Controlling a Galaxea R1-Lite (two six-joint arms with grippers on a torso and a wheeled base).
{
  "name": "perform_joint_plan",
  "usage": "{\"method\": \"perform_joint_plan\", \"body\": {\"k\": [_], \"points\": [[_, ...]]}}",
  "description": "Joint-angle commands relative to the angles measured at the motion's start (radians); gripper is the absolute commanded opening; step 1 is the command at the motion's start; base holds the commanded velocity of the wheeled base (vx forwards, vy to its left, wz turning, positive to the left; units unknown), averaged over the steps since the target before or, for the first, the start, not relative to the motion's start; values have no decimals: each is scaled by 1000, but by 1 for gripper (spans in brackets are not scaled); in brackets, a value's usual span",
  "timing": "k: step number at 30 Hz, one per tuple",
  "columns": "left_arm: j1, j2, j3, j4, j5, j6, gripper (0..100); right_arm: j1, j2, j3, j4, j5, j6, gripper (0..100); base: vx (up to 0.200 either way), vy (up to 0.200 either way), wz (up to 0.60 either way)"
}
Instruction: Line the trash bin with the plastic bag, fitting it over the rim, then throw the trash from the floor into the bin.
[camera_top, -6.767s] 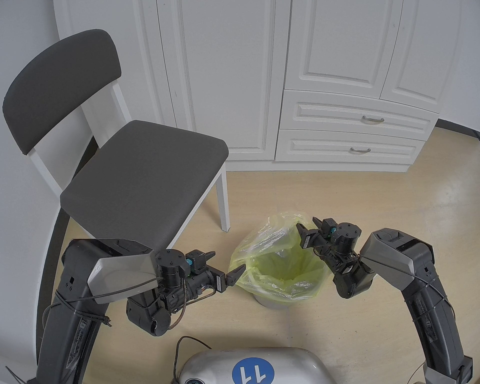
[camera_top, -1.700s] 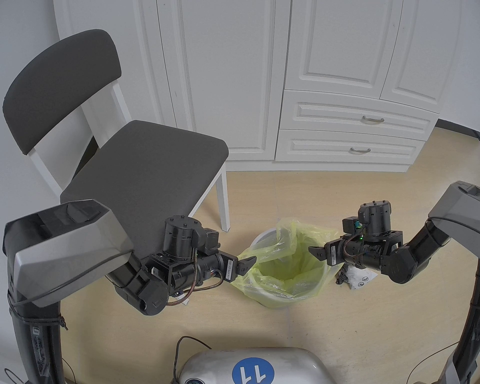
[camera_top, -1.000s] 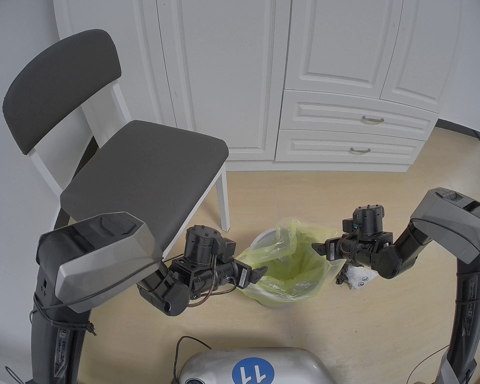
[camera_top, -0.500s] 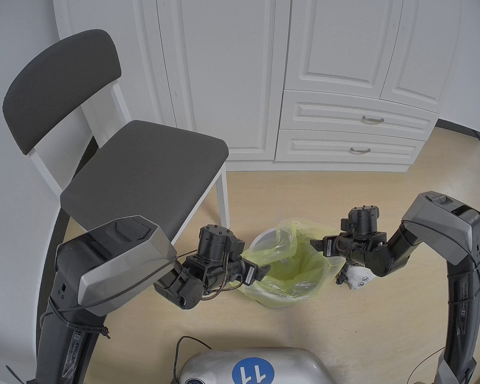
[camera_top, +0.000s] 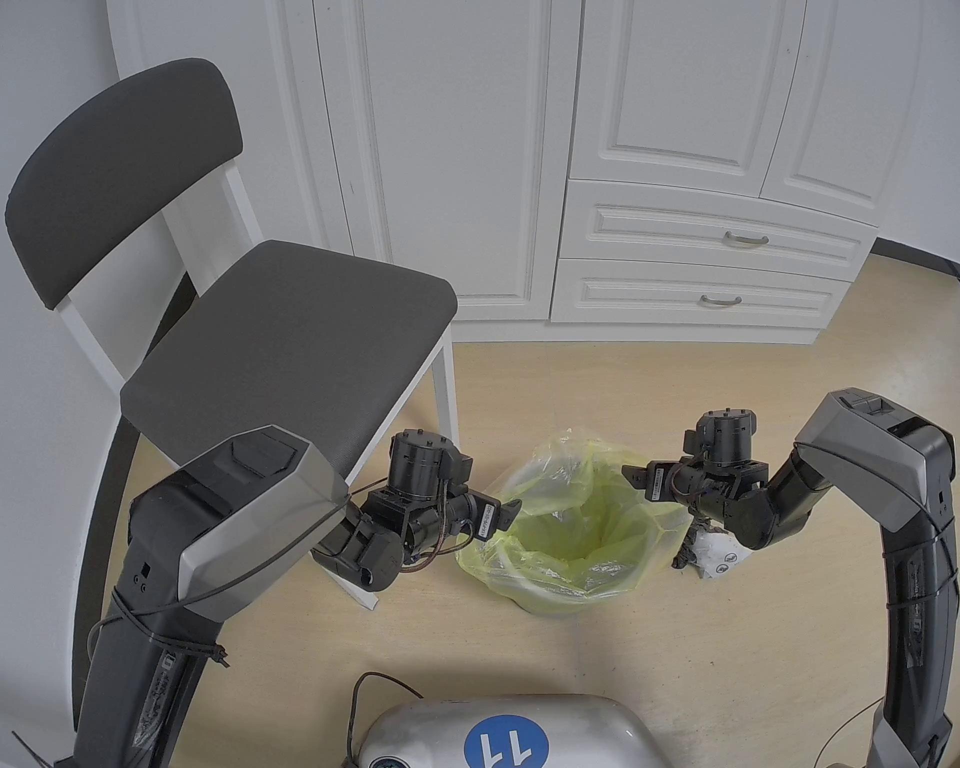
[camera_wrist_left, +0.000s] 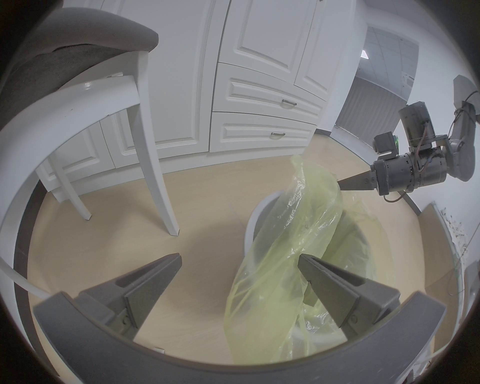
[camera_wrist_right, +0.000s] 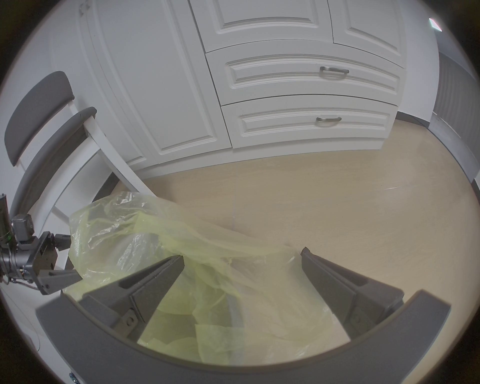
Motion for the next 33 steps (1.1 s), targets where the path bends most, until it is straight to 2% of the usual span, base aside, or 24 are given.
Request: {"method": "perform_joint_plan", "body": {"k": [1, 9, 13, 19, 33], "points": [[13, 18, -17, -1, 0, 0, 100, -1, 31, -33, 0, -19, 22, 100, 0, 0, 0], [23, 39, -60, -2, 0, -3, 100, -9, 45, -71, 0, -39, 55, 100, 0, 0, 0], [26, 41, -63, -4, 37, -3, 100, -10, 52, -85, 0, -39, 56, 100, 0, 0, 0], [34, 39, -64, -11, 40, -3, 100, -10, 55, -100, -2, -42, 96, 100, 0, 0, 0], [46, 36, -87, -13, 41, -9, 100, -10, 42, -92, 9, -41, 110, 100, 0, 0, 0]]}}
